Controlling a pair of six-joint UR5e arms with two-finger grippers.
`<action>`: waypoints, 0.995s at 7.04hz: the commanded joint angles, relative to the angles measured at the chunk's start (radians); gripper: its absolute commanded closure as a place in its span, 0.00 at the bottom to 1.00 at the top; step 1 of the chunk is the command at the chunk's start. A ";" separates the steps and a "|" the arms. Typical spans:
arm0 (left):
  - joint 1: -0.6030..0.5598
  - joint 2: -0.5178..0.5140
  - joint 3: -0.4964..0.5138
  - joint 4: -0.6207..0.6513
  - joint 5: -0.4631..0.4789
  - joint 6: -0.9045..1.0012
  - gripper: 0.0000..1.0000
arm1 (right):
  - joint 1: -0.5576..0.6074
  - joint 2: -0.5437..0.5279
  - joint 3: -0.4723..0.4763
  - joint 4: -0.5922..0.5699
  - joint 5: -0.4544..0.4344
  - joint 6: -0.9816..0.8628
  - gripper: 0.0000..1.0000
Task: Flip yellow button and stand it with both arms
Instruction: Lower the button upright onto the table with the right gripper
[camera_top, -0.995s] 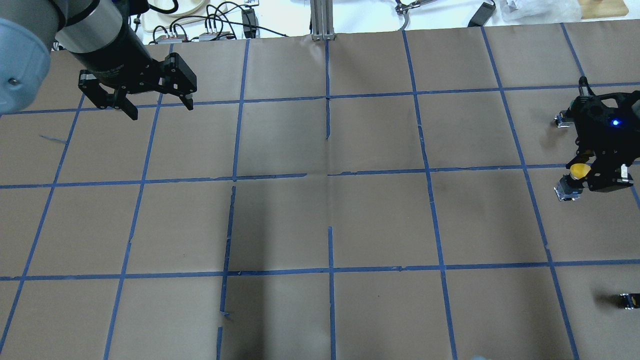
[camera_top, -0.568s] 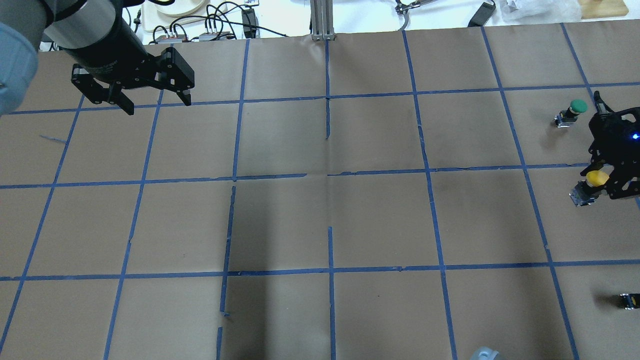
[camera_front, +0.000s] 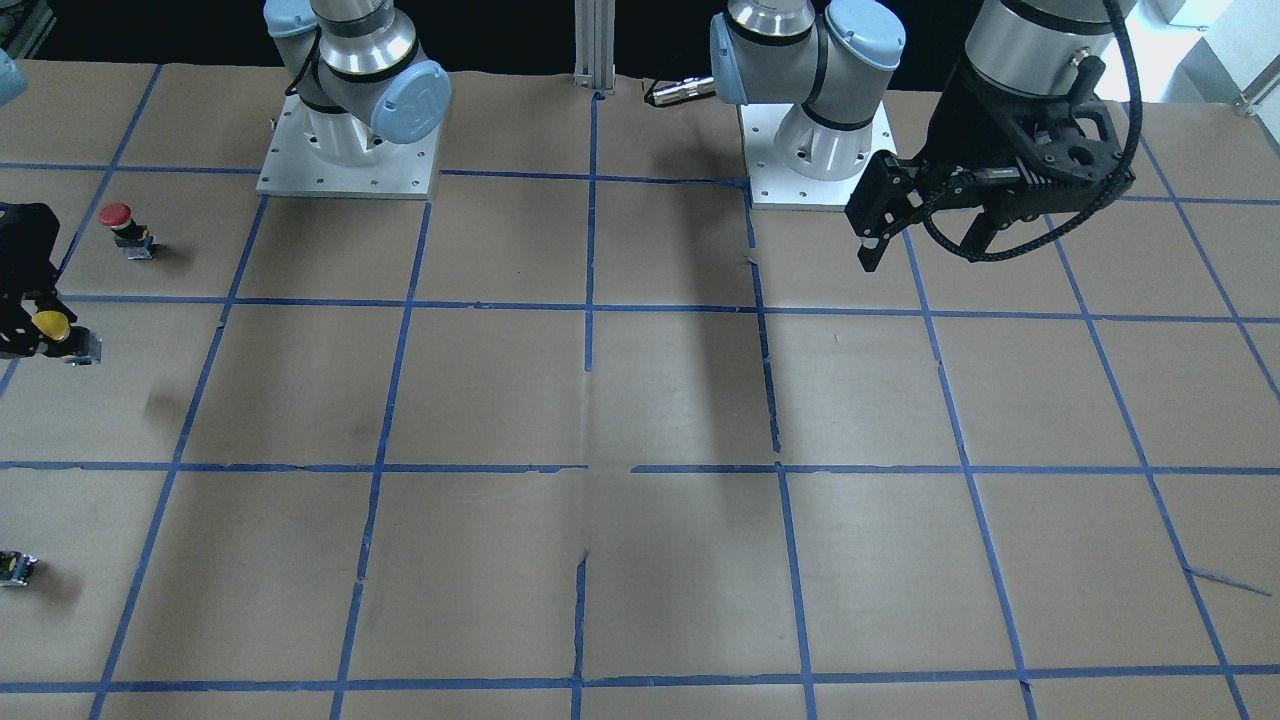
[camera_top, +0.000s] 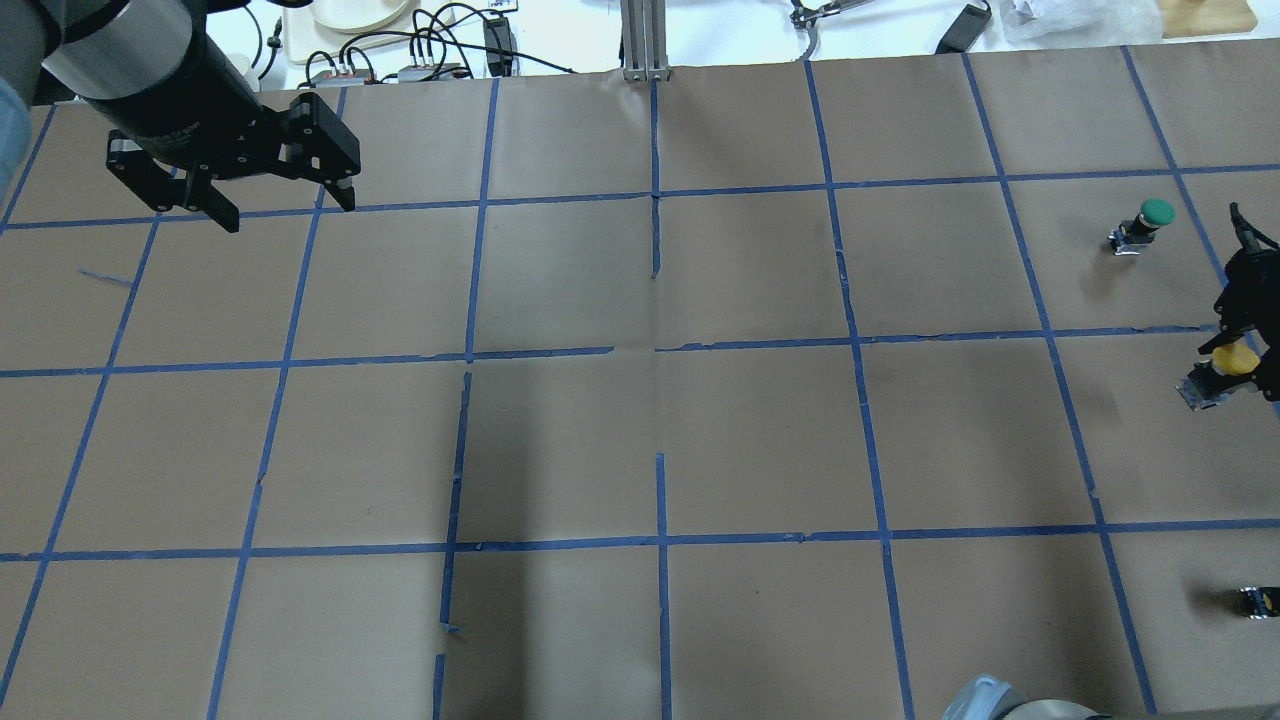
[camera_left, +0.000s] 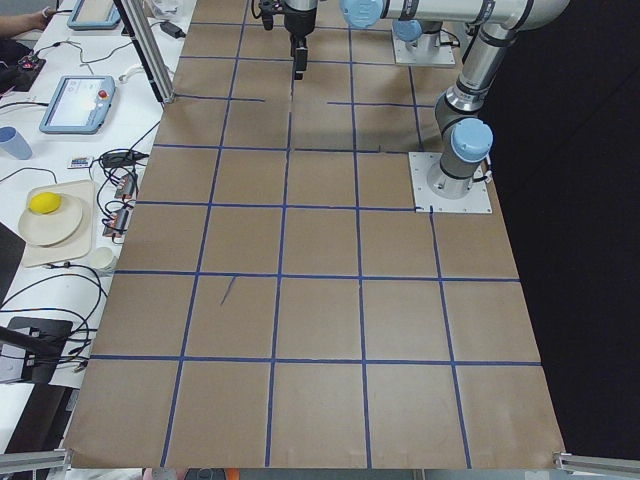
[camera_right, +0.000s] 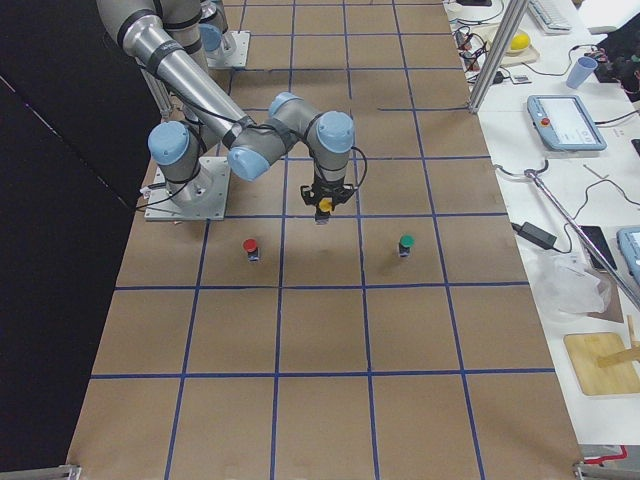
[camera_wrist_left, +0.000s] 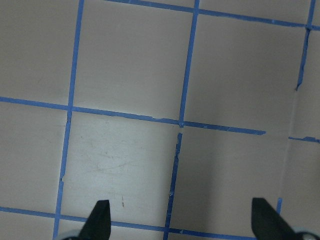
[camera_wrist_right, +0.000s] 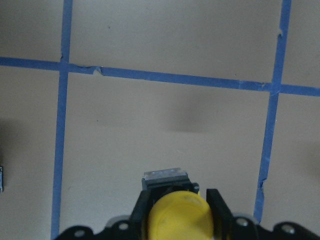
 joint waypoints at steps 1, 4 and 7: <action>0.000 0.002 -0.001 0.000 0.000 0.000 0.00 | -0.047 0.055 -0.017 -0.038 0.005 -0.097 0.62; 0.010 0.000 -0.005 0.006 -0.008 0.000 0.00 | -0.049 0.057 -0.017 -0.061 0.004 -0.295 0.62; 0.006 0.002 -0.005 0.005 -0.005 -0.002 0.00 | -0.049 0.067 -0.013 -0.063 0.002 -0.481 0.62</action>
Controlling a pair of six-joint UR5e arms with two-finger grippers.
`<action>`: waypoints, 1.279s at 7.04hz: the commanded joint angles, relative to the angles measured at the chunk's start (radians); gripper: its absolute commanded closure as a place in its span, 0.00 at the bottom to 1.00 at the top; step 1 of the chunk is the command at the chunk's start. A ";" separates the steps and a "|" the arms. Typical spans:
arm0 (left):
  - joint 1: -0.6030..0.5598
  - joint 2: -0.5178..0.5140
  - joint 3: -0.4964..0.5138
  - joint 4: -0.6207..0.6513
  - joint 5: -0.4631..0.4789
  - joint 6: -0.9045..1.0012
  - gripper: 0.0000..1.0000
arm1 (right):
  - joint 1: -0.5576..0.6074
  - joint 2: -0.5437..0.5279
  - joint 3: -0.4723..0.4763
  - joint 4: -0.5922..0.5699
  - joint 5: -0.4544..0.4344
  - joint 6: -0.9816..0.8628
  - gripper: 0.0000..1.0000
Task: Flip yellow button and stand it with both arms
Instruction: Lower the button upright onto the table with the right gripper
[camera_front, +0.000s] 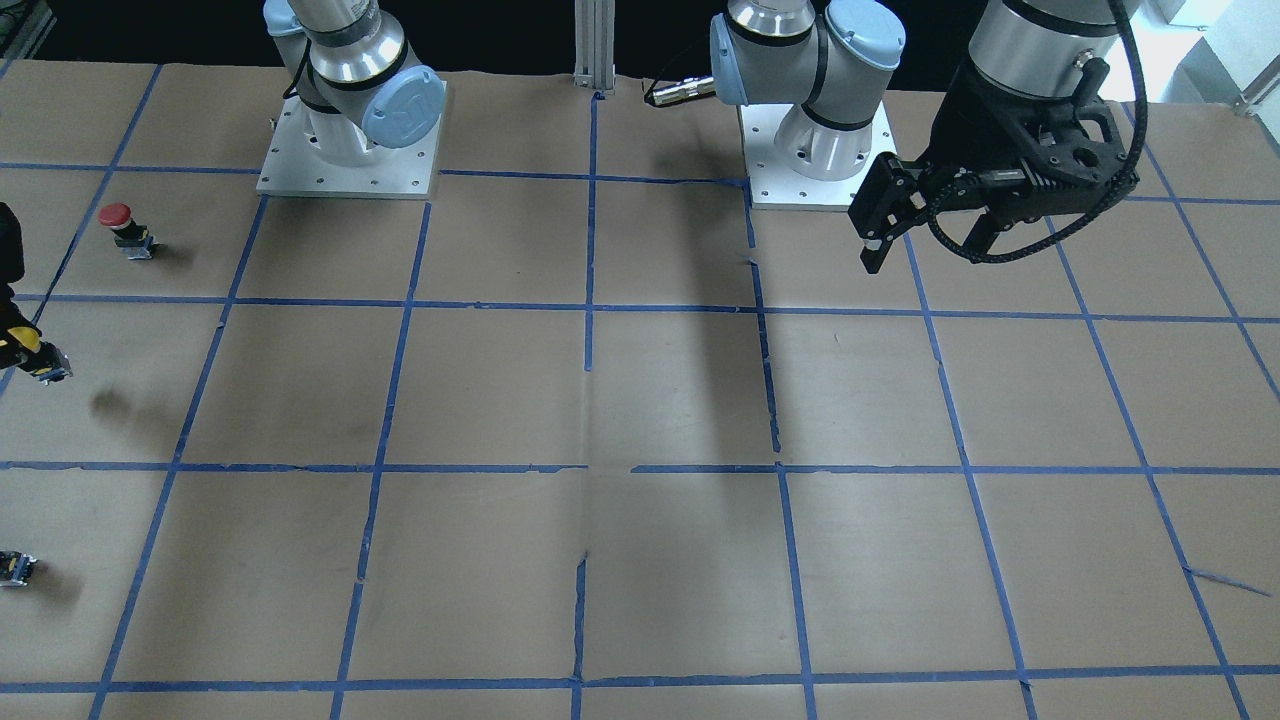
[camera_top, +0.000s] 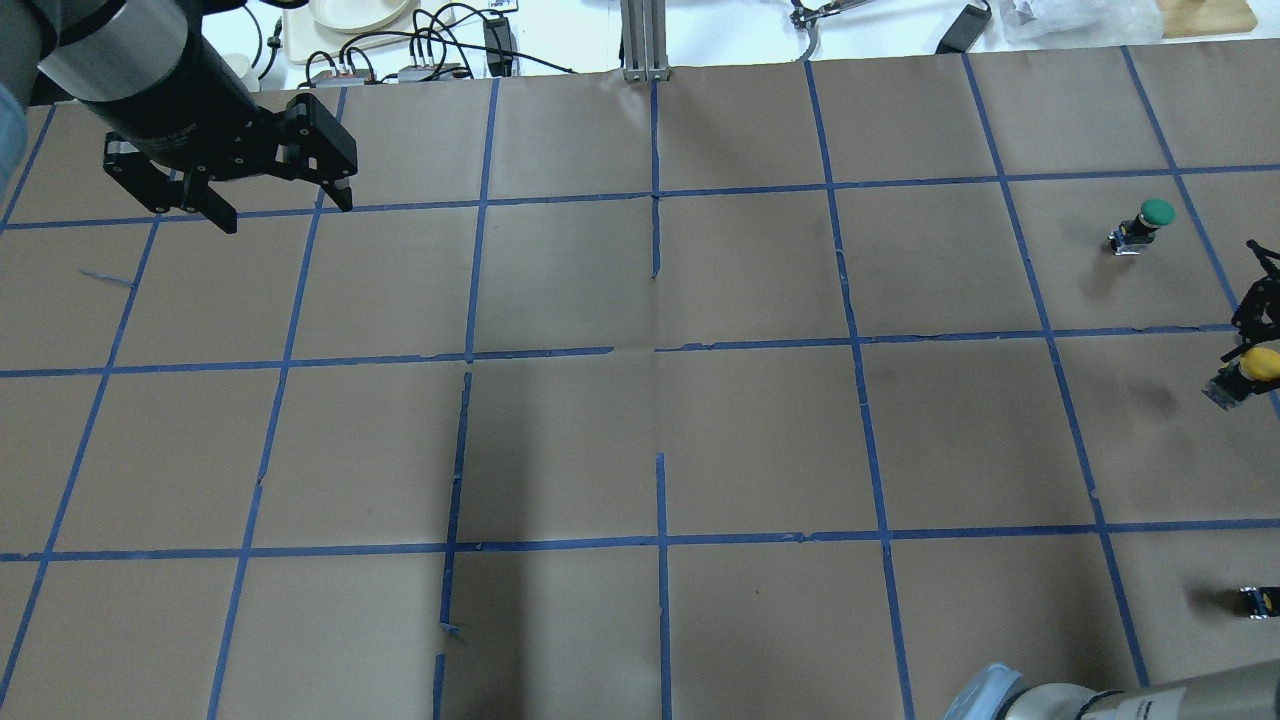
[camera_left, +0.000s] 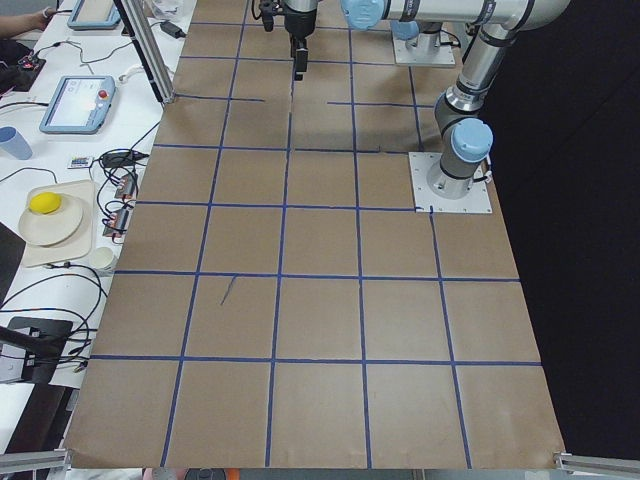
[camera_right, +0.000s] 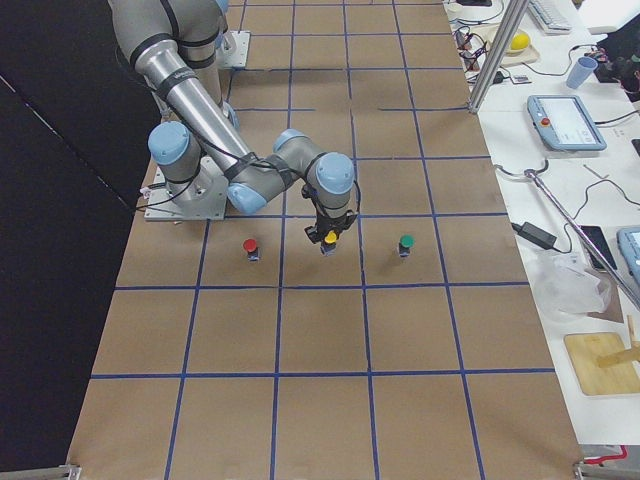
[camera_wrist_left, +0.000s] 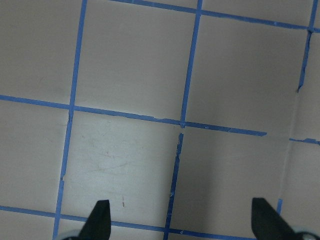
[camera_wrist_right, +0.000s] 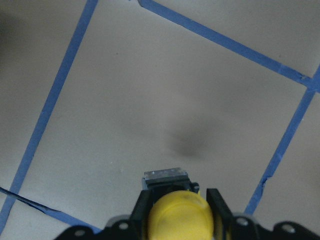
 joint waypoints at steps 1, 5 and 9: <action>-0.001 -0.001 0.000 0.003 -0.005 -0.001 0.00 | 0.000 0.005 0.005 0.001 -0.003 -0.116 0.62; -0.001 -0.001 0.001 0.001 0.002 0.000 0.00 | 0.001 0.014 0.006 0.000 -0.014 -0.403 0.67; -0.001 -0.012 0.009 0.001 0.003 -0.001 0.00 | 0.001 0.040 0.006 0.015 -0.014 -0.683 0.70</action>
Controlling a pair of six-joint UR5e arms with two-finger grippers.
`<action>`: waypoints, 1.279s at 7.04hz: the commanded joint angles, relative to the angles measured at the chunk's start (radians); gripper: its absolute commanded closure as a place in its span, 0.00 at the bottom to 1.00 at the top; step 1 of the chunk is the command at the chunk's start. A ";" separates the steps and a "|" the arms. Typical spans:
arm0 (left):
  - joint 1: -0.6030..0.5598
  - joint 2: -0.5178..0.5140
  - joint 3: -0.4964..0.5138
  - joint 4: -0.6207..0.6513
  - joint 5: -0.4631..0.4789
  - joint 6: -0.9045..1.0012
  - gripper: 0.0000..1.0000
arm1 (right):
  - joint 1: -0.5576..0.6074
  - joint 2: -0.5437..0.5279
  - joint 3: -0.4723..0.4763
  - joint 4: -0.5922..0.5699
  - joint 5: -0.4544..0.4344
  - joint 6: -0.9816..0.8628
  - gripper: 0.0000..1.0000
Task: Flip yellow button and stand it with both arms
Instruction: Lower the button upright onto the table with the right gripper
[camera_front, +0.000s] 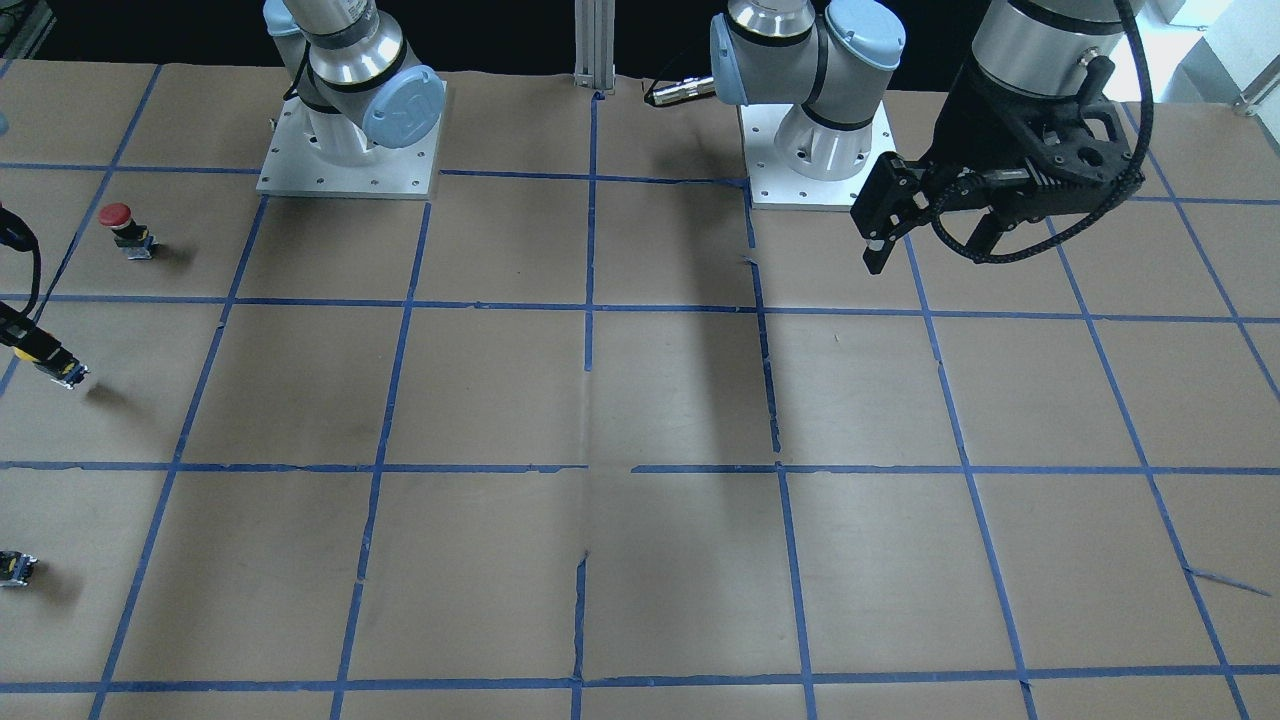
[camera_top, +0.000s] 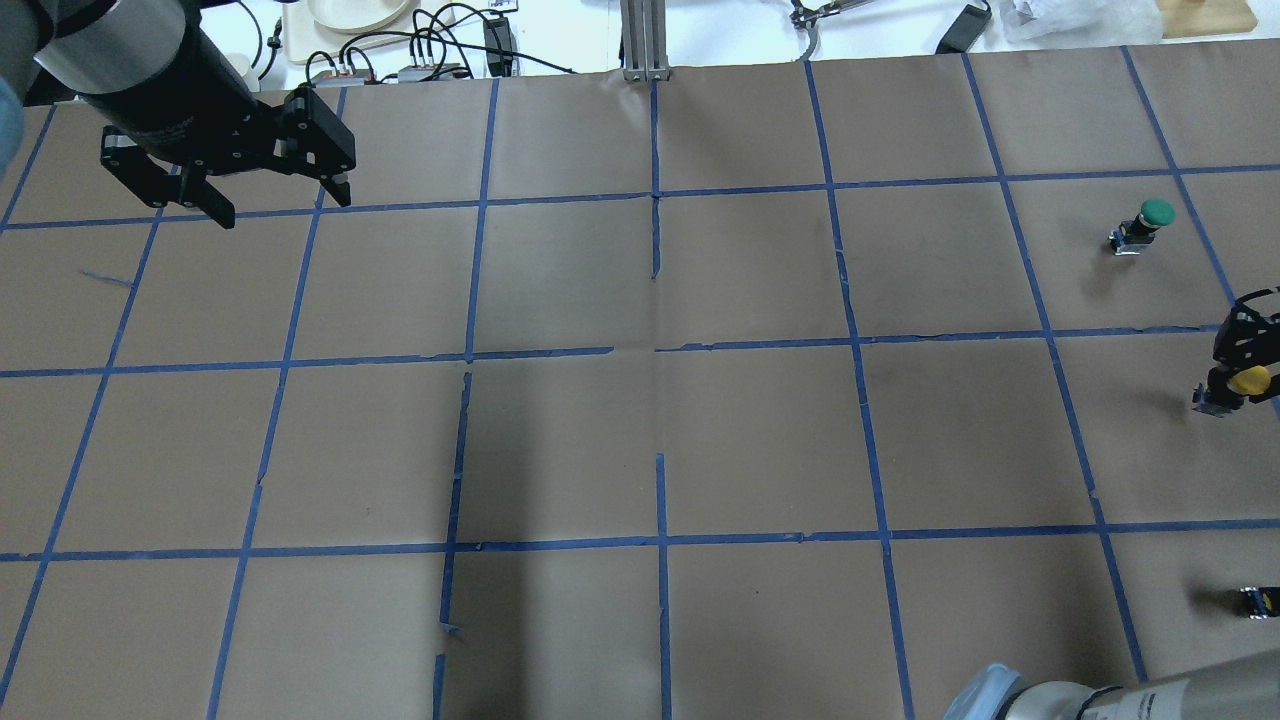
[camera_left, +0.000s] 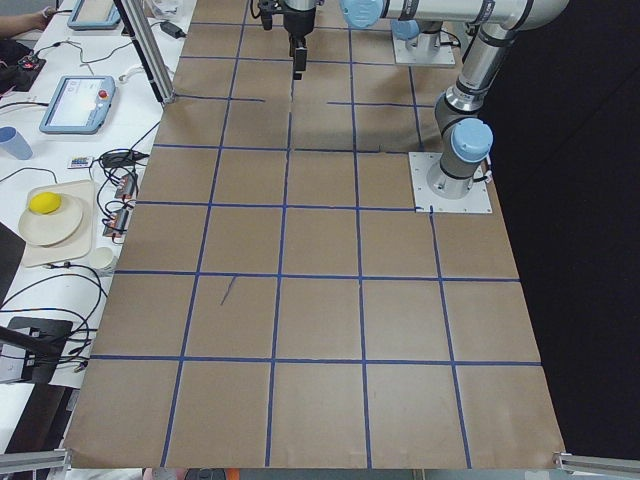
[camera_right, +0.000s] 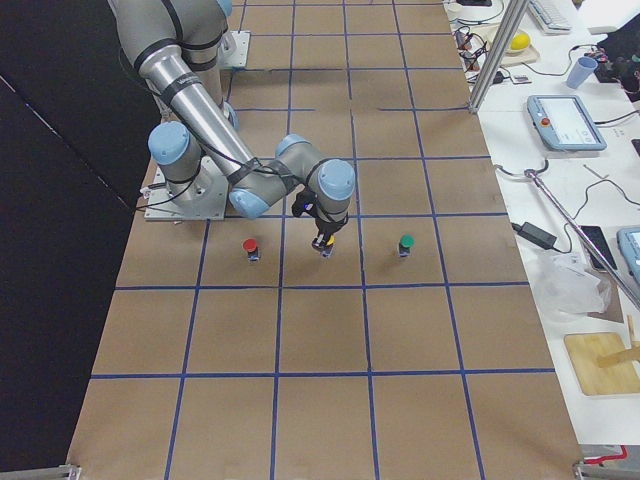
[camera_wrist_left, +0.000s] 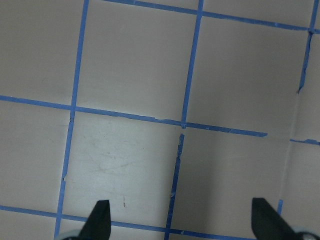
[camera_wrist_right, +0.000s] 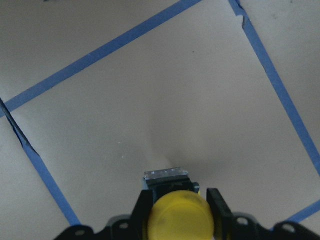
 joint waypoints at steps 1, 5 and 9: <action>0.000 0.004 -0.010 0.007 0.000 0.000 0.00 | 0.000 0.010 0.000 0.009 0.001 -0.099 0.70; -0.002 0.009 -0.013 0.001 0.001 0.000 0.00 | 0.000 0.010 0.000 0.027 -0.002 -0.164 0.71; -0.006 0.015 -0.014 -0.010 0.001 0.000 0.00 | 0.000 0.034 0.000 0.027 -0.001 -0.158 0.46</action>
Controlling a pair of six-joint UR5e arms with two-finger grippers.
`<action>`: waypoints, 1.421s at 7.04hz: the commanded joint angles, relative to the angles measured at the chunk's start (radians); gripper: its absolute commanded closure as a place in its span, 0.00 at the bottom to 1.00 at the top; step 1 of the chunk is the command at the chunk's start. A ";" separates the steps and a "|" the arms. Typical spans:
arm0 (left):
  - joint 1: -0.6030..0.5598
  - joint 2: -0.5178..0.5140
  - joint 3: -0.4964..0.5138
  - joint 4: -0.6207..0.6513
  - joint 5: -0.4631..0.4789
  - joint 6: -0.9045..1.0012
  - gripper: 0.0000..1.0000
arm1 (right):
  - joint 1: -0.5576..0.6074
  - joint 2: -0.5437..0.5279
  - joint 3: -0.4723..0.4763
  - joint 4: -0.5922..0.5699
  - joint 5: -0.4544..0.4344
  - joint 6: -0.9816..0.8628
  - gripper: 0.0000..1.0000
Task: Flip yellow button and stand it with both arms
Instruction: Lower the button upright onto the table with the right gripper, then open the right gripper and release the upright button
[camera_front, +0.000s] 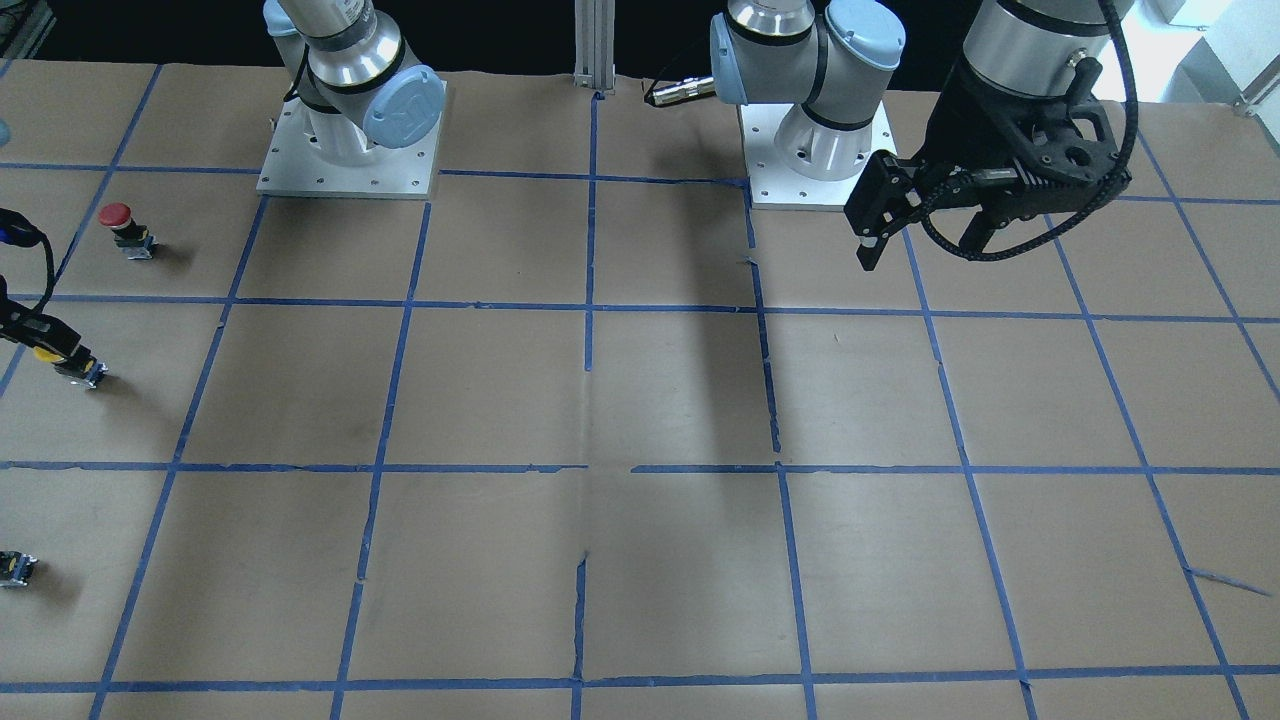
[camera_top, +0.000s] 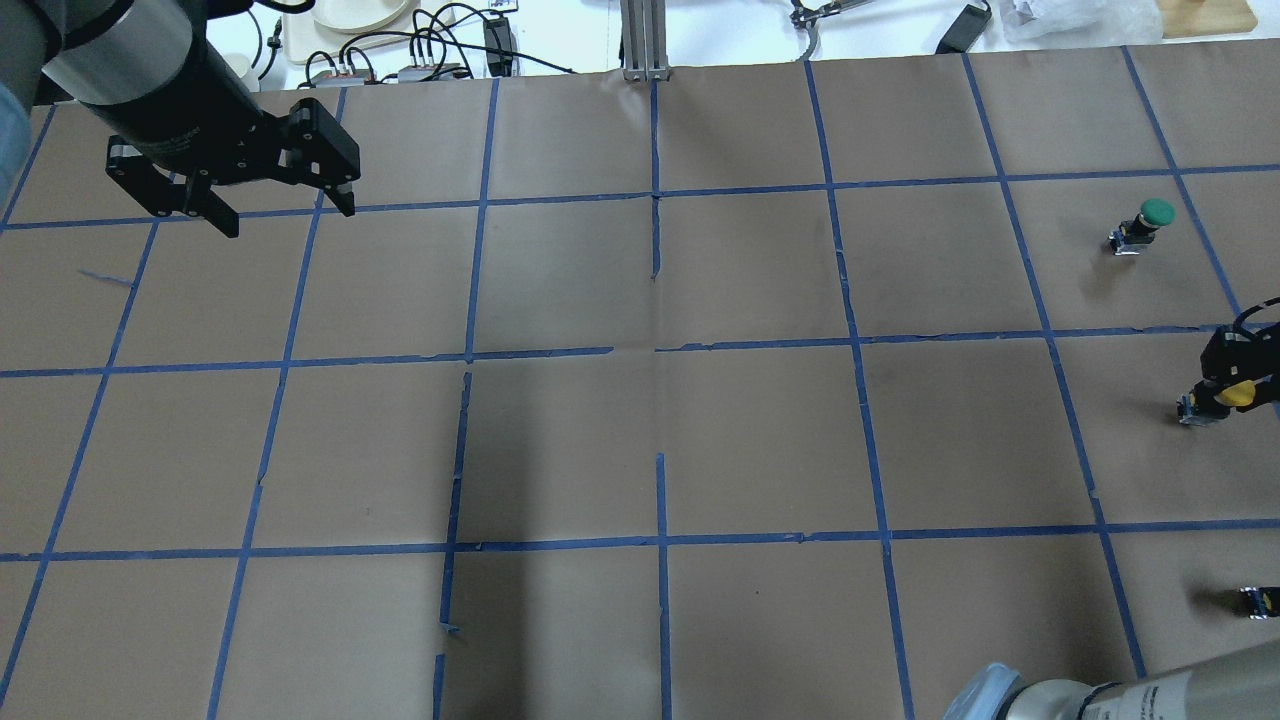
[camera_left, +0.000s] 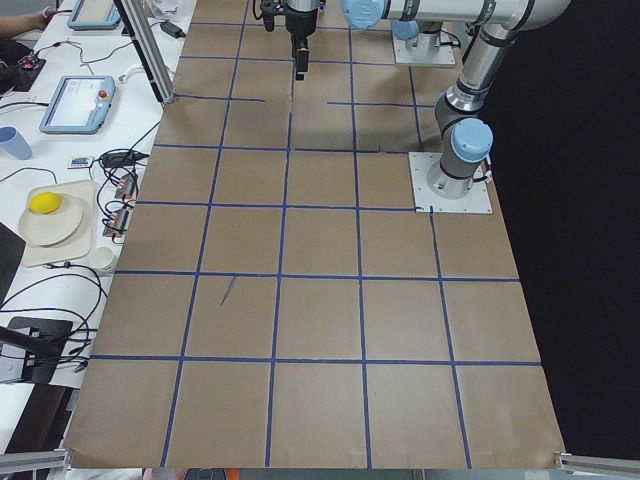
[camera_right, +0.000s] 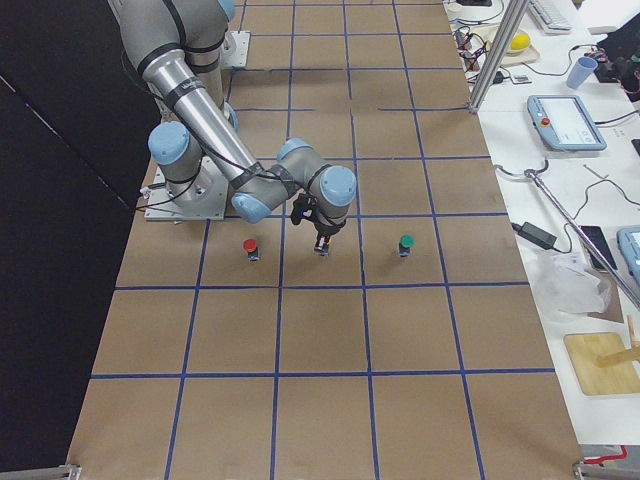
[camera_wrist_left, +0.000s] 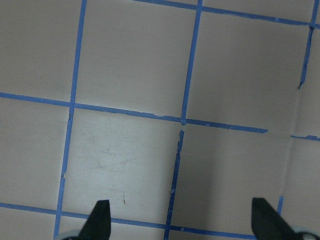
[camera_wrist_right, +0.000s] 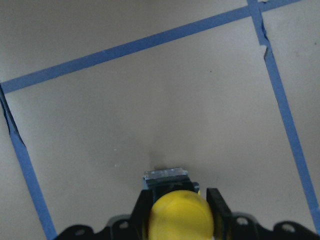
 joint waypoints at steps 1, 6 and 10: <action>-0.001 0.002 0.000 -0.001 0.000 0.000 0.00 | 0.000 0.009 0.000 0.002 -0.001 0.006 0.09; -0.001 -0.007 0.001 0.009 -0.002 0.000 0.00 | 0.013 -0.027 -0.027 -0.011 -0.001 0.043 0.00; -0.001 0.004 0.000 0.003 0.000 0.002 0.00 | 0.074 -0.262 -0.072 0.193 -0.064 0.337 0.02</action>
